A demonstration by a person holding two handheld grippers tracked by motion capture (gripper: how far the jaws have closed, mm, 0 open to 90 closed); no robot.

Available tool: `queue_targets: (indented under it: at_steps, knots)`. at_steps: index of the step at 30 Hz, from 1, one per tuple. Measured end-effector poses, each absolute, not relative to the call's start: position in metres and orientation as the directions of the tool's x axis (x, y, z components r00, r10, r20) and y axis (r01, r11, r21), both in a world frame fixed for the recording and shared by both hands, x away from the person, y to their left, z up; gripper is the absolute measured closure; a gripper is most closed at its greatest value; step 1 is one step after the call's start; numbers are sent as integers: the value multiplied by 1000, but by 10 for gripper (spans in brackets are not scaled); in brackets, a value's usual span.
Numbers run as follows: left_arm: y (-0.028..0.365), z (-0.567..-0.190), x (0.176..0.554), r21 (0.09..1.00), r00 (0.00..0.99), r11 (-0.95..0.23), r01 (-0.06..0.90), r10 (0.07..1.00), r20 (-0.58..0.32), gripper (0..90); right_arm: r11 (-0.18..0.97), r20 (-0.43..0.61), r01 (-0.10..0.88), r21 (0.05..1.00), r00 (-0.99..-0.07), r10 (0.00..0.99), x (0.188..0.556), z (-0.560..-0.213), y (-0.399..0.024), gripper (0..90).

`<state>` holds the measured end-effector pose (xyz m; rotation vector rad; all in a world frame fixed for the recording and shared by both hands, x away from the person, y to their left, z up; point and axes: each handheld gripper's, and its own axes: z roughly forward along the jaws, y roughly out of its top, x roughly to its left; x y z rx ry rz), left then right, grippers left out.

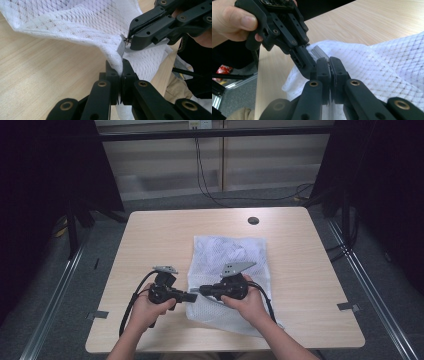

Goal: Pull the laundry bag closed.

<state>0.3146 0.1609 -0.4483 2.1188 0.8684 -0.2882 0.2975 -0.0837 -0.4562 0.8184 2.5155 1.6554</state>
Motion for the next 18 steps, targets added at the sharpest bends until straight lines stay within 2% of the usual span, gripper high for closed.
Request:
queue_targets:
  at_steps: [18]
  knots:
    - [160,-447,313,600,744,-450,662,488,-456,876,312,259,408,858,-868,423,296,-457,-88,870]
